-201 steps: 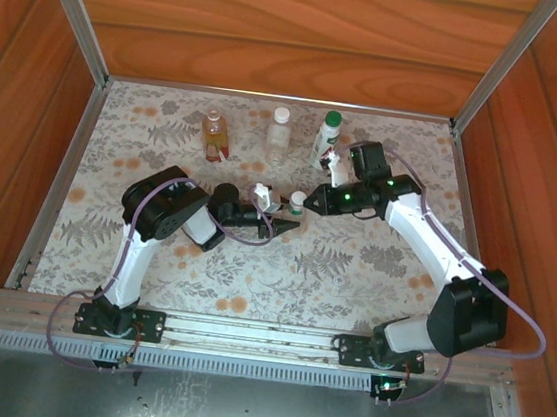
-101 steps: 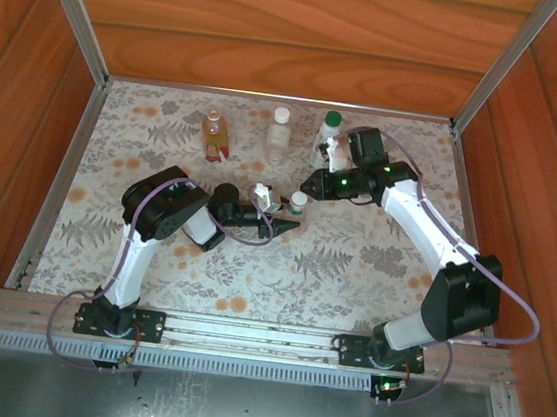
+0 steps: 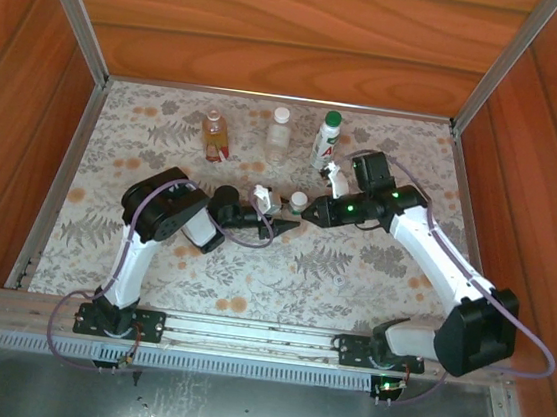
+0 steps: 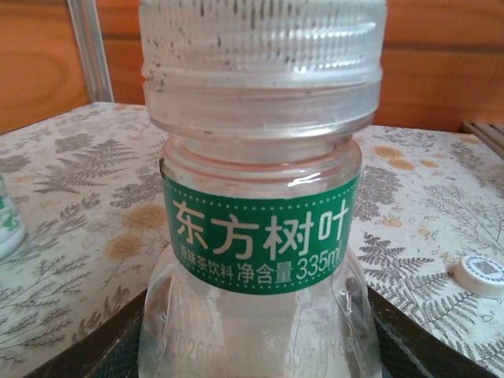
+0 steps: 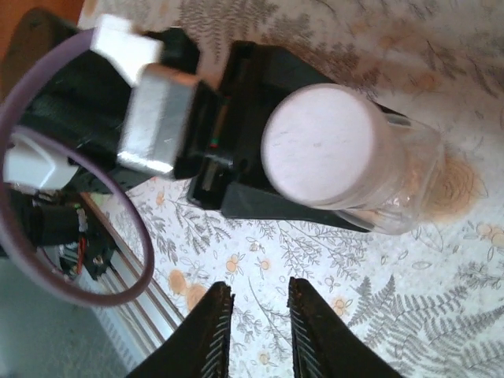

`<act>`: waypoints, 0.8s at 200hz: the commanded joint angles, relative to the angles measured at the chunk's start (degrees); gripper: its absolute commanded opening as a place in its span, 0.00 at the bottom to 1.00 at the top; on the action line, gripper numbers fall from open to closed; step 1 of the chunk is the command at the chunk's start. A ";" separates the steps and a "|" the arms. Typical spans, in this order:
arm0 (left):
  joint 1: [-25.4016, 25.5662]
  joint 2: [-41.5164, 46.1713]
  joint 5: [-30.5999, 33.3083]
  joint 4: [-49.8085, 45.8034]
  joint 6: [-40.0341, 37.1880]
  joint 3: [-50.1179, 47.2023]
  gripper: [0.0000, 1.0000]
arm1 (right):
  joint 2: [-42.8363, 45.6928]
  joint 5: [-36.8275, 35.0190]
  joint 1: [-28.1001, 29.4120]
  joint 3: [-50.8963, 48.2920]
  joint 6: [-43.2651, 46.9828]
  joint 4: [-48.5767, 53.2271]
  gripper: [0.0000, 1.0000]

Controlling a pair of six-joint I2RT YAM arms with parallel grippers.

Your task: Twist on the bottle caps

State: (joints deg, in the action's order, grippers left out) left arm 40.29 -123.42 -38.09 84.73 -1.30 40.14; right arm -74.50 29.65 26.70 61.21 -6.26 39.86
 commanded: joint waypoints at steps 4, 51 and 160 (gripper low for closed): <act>0.99 2.49 5.00 -3.48 -7.01 -3.82 0.55 | 4.61 -4.23 1.00 0.68 7.43 1.84 0.41; 2.54 7.76 10.00 -3.77 -21.20 -9.32 0.55 | 9.88 -17.90 6.26 3.17 28.09 2.90 0.69; 4.66 9.57 7.74 -4.82 -29.78 -11.09 0.55 | 0.60 -30.19 19.09 5.43 65.29 4.93 0.69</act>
State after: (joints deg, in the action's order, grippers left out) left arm 44.45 -114.39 -29.26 83.09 -29.76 29.19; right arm -71.66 2.87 45.06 65.21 52.05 44.69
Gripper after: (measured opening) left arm 0.551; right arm 0.703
